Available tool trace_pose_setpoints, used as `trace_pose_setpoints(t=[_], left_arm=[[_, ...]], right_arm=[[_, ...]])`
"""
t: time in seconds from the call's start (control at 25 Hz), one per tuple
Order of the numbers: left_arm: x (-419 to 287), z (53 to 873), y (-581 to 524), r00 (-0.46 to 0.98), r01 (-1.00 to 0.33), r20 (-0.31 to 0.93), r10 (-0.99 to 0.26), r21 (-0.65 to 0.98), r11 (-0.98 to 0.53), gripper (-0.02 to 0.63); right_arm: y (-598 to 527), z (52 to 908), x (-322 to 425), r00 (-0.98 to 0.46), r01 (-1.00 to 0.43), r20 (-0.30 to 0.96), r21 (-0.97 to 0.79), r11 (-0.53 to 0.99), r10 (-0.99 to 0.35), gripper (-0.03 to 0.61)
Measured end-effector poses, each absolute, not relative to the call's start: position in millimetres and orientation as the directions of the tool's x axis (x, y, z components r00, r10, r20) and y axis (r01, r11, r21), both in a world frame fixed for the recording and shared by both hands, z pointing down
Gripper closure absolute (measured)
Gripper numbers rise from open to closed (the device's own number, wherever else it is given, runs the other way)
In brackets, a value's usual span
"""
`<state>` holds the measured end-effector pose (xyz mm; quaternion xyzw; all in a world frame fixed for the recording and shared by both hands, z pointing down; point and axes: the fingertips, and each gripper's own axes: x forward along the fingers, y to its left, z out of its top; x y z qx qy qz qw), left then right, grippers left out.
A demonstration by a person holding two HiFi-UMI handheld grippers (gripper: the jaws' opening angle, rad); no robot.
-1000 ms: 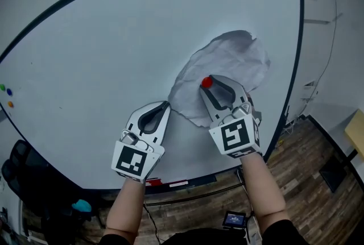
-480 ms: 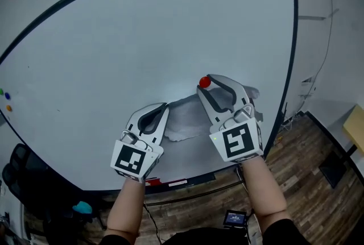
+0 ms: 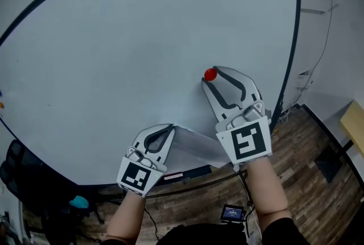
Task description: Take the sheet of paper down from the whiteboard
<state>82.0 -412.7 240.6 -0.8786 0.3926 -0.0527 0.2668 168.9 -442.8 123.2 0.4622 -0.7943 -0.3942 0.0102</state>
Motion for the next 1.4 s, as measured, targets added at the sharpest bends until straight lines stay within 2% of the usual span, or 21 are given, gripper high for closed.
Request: trace_pose_setpoints(t=[0.4, 1.08, 1.4], left_arm=[[72, 309, -382, 0.721, -0.657, -0.073, -0.689, -0.386, -0.647, 0.601], [50, 393, -344, 0.673, -0.730, -0.005, -0.739, -0.166, -0.663, 0.601], [39, 416, -343, 0.655, -0.746, 0.057, -0.753, -0.113, -0.657, 0.601]], right_arm=[[-471, 144, 160, -0.573, -0.729, -0.310, 0.615, 0.299, -0.759, 0.448], [-477, 141, 152, -0.573, -0.727, -0.327, 0.626, 0.281, -0.752, 0.446], [-480, 144, 149, -0.571, -0.735, -0.350, 0.621, 0.272, -0.743, 0.446]])
